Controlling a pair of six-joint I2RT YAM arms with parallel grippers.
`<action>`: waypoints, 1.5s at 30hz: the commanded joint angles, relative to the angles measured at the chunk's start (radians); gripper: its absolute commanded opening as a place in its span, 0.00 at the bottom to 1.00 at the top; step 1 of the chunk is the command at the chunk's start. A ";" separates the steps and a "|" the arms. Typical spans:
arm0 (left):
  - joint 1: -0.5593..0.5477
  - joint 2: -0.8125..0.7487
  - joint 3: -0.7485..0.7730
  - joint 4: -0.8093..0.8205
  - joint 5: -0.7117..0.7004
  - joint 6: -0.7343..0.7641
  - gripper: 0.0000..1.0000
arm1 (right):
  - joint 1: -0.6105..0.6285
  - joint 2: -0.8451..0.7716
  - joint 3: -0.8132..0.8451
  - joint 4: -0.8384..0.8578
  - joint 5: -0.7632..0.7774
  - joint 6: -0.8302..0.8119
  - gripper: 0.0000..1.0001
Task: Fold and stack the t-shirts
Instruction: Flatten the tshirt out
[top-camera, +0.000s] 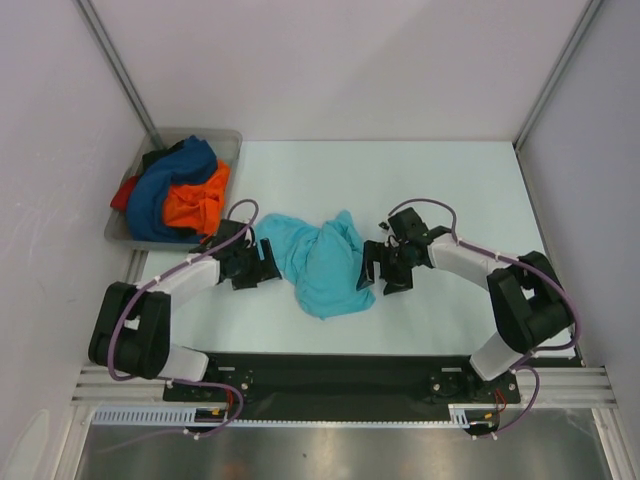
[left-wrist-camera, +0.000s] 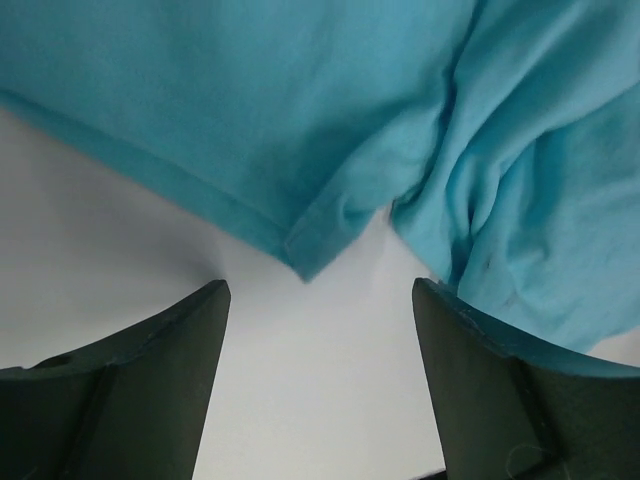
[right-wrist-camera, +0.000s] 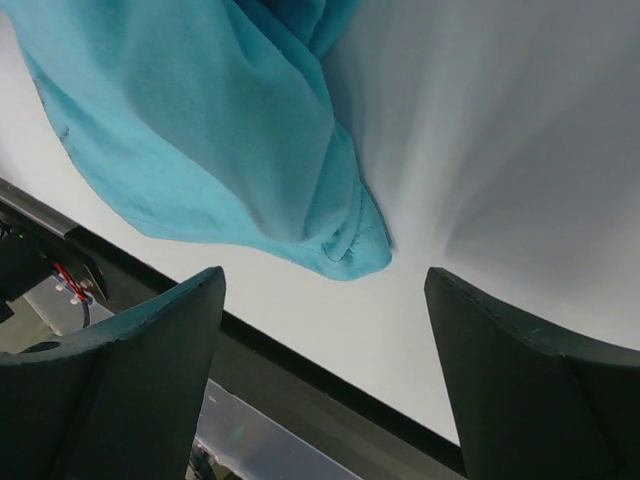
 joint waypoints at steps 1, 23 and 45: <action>0.004 0.041 0.057 0.056 -0.004 0.040 0.79 | 0.018 0.026 0.022 0.036 0.002 -0.042 0.86; 0.004 -0.129 0.241 -0.185 -0.160 0.109 0.00 | 0.031 0.028 0.210 -0.159 0.449 -0.037 0.00; -0.059 -0.450 0.932 -0.455 -0.548 0.273 0.01 | -0.130 -0.429 0.895 -0.648 0.603 -0.179 0.00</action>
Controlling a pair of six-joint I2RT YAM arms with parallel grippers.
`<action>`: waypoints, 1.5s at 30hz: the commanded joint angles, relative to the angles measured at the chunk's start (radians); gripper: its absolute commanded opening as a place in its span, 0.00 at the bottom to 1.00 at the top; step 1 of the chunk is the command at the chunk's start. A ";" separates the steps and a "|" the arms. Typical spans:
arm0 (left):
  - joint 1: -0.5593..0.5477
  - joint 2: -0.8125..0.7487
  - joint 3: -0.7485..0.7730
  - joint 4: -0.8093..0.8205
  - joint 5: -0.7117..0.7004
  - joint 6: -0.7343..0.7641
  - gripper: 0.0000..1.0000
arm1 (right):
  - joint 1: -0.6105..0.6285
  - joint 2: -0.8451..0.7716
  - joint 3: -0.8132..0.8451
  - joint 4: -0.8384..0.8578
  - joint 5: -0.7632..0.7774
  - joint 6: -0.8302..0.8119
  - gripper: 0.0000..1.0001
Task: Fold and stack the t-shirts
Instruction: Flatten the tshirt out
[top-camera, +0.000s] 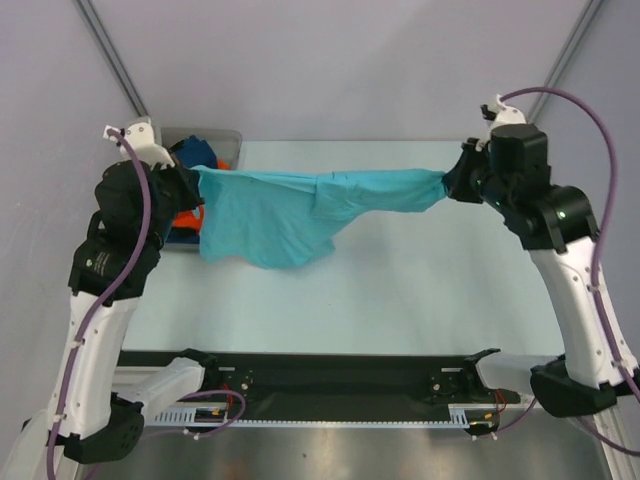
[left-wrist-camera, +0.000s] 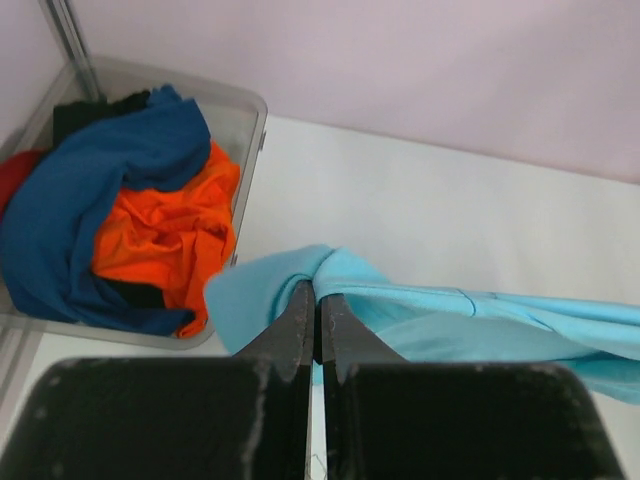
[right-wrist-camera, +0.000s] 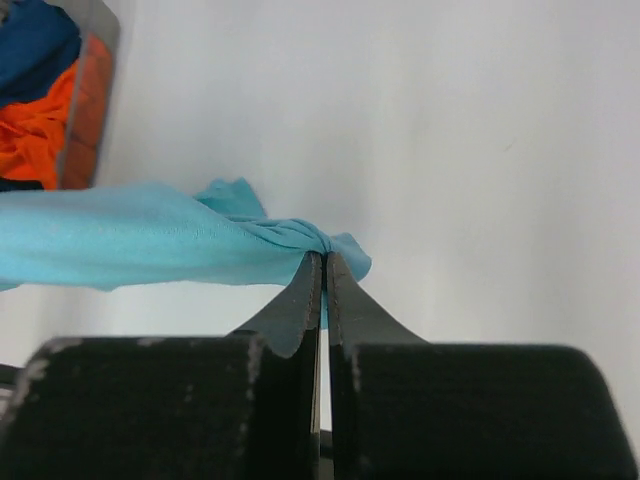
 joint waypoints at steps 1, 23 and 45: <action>-0.014 -0.045 0.088 -0.011 -0.105 0.065 0.00 | -0.016 -0.098 0.017 -0.095 0.050 -0.003 0.00; -0.193 0.096 -0.278 0.274 0.085 -0.038 0.00 | -0.400 0.092 -0.464 0.089 -0.444 0.138 0.41; -0.258 -0.060 -0.159 -0.017 0.032 -0.163 0.00 | 0.243 0.317 -0.603 0.794 -0.620 0.305 0.69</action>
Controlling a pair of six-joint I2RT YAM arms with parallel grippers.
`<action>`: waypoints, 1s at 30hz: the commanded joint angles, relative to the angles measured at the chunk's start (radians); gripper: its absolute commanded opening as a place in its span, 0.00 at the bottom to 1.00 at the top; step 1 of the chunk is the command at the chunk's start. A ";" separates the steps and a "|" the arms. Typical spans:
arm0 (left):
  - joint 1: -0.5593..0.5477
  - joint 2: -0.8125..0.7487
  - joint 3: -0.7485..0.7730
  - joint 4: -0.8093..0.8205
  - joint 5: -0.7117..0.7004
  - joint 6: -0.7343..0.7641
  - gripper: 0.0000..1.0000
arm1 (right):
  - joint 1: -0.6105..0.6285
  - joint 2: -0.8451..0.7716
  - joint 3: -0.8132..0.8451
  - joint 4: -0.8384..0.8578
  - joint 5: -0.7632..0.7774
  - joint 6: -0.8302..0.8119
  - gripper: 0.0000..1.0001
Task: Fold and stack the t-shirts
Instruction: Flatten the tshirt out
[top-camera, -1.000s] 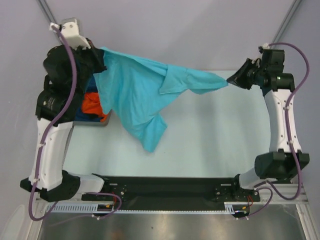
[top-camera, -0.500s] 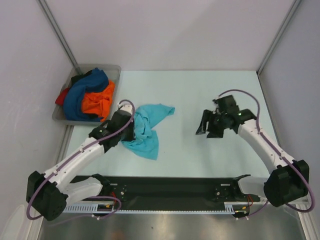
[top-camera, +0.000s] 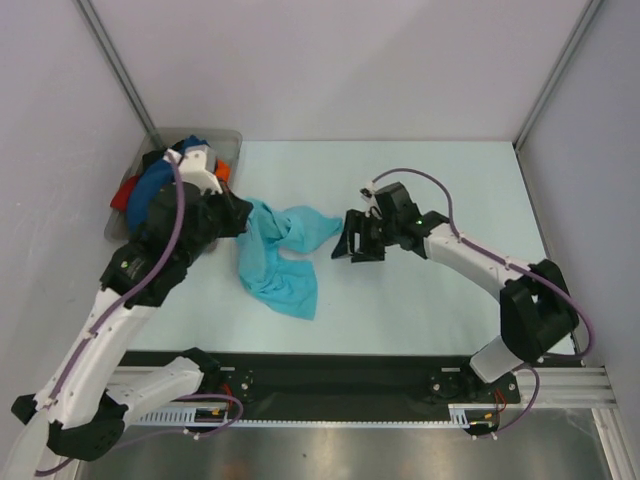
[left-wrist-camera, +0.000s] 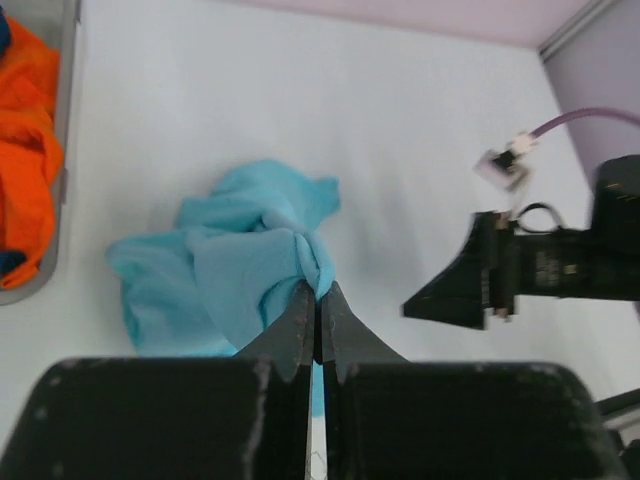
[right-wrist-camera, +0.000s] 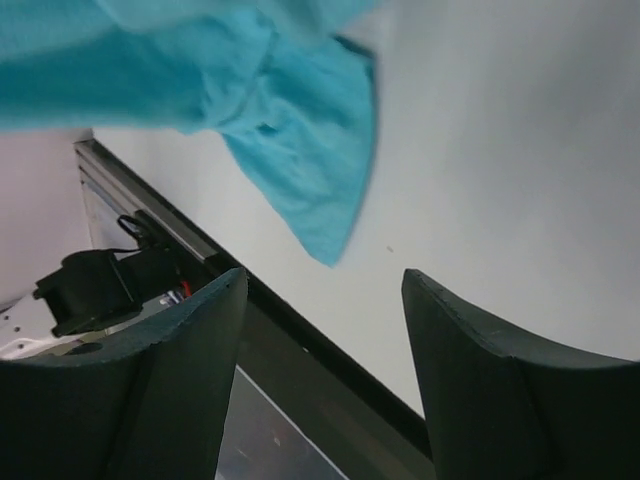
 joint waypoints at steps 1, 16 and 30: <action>-0.006 -0.027 0.125 -0.076 -0.053 0.003 0.00 | 0.070 0.070 0.115 0.212 -0.039 0.050 0.70; -0.005 -0.111 0.070 -0.067 0.001 -0.050 0.00 | 0.297 0.286 0.360 0.175 0.252 0.193 0.64; -0.005 -0.144 0.106 -0.130 -0.039 -0.013 0.00 | 0.318 0.389 0.518 -0.019 0.411 0.128 0.12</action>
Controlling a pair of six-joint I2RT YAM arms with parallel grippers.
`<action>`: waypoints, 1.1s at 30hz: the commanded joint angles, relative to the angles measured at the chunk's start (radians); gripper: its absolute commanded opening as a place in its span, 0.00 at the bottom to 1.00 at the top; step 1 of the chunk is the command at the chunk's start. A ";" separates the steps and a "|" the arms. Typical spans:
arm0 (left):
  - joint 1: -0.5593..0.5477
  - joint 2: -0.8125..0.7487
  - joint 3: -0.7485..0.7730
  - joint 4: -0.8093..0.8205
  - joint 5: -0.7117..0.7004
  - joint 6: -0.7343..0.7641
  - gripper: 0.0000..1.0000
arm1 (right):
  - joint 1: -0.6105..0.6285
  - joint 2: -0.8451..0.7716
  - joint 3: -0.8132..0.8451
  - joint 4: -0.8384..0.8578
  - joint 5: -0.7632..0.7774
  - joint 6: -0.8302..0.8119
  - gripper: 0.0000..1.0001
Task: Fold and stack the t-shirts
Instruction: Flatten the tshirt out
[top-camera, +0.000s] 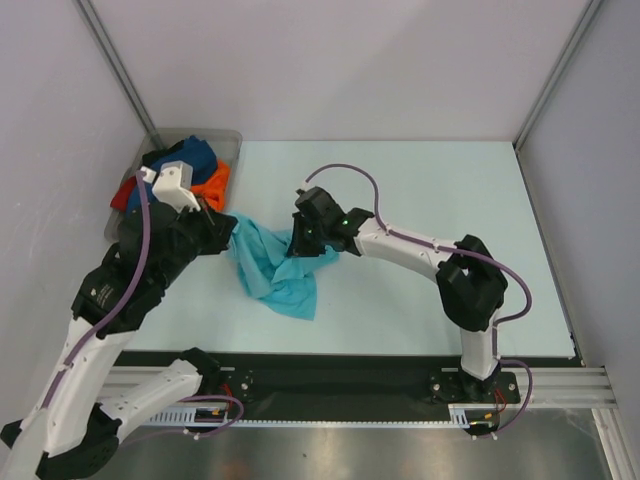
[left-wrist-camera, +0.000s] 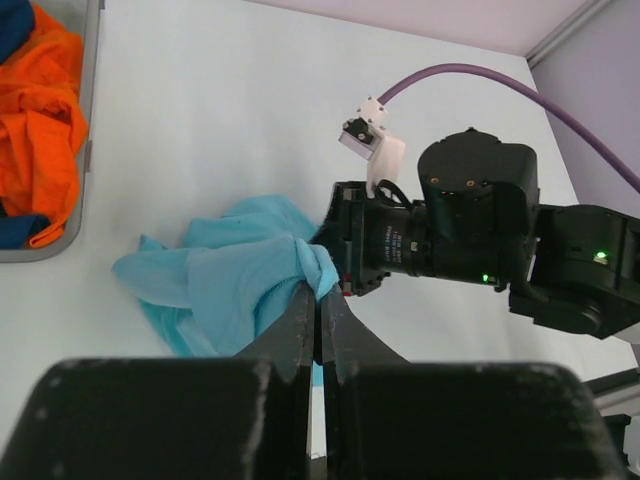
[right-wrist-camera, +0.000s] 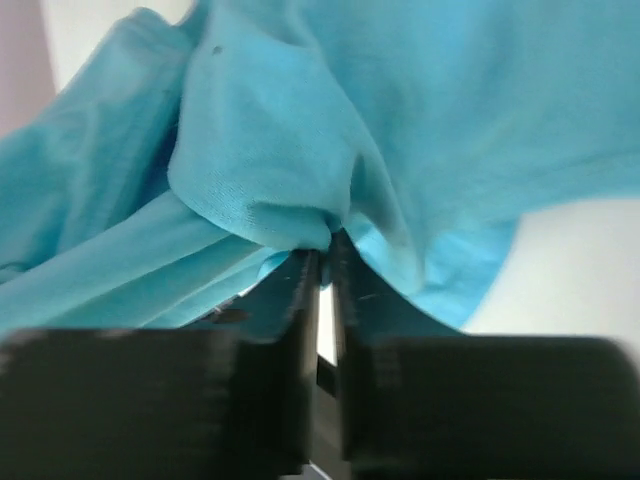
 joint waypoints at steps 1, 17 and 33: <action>-0.005 -0.025 0.044 -0.009 -0.037 0.026 0.00 | -0.009 -0.029 0.072 -0.133 0.103 -0.048 0.05; -0.003 0.227 0.449 0.130 -0.255 0.263 0.00 | -0.409 -0.163 0.681 -0.437 -0.008 -0.463 0.00; -0.003 0.103 0.154 0.272 -0.269 0.338 0.00 | -0.712 -0.414 0.569 -0.597 -0.139 -0.165 0.00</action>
